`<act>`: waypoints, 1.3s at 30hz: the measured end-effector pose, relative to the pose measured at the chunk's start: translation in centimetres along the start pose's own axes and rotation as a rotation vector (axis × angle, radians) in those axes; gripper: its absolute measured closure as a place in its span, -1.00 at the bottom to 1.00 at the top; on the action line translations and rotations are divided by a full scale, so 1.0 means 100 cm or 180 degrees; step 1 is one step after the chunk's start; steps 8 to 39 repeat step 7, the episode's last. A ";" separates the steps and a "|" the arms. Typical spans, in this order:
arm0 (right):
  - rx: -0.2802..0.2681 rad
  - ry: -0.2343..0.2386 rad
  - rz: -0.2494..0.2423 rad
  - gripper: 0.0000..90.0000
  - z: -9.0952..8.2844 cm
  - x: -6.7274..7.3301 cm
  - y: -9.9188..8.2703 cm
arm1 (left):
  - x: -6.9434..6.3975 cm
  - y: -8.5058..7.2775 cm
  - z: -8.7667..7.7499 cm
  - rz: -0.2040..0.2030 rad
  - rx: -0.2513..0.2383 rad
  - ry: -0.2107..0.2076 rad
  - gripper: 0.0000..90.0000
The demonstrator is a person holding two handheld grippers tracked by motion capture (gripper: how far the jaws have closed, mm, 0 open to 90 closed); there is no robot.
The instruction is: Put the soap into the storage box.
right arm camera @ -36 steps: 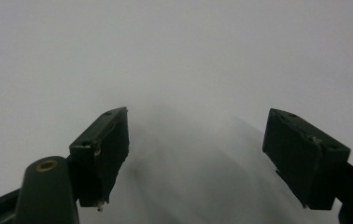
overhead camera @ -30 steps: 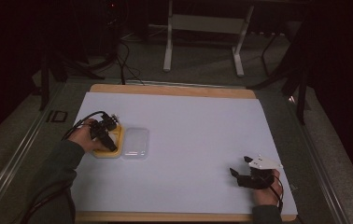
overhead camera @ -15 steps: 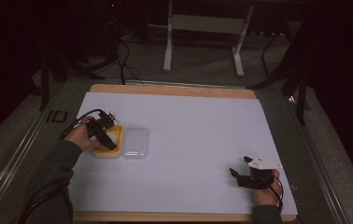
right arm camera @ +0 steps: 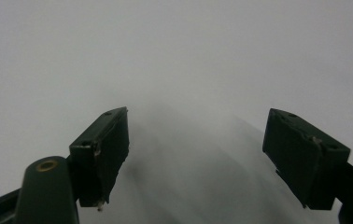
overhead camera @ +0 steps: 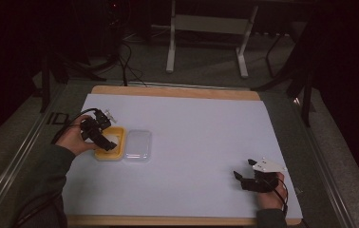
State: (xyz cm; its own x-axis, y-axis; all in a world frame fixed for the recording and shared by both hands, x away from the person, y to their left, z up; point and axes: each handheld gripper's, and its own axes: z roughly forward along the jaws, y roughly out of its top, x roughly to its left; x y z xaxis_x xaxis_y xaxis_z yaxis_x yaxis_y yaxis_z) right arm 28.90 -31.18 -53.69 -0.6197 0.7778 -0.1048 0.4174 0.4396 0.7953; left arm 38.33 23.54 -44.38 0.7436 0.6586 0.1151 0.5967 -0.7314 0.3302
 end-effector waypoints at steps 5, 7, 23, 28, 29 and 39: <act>-0.0007 0.0004 0.0016 -0.50 0.000 -0.001 0.000 | -0.013 0.003 -0.009 0.0085 -0.0241 -0.0168 -0.64; -0.0001 0.0005 0.0023 -0.50 0.000 -0.001 0.000 | -0.017 0.004 -0.012 0.0113 -0.0355 -0.0271 -0.64; -0.0001 0.0005 0.0023 -0.50 0.000 -0.001 0.000 | -0.017 0.004 -0.012 0.0113 -0.0355 -0.0271 -0.64; -0.0001 0.0005 0.0023 -0.50 0.000 -0.001 0.000 | -0.017 0.004 -0.012 0.0113 -0.0355 -0.0271 -0.64; -0.0001 0.0005 0.0023 -0.50 0.000 -0.001 0.000 | -0.017 0.004 -0.012 0.0113 -0.0355 -0.0271 -0.64; -0.0001 0.0005 0.0023 -0.50 0.000 -0.001 0.000 | -0.017 0.004 -0.012 0.0113 -0.0355 -0.0271 -0.64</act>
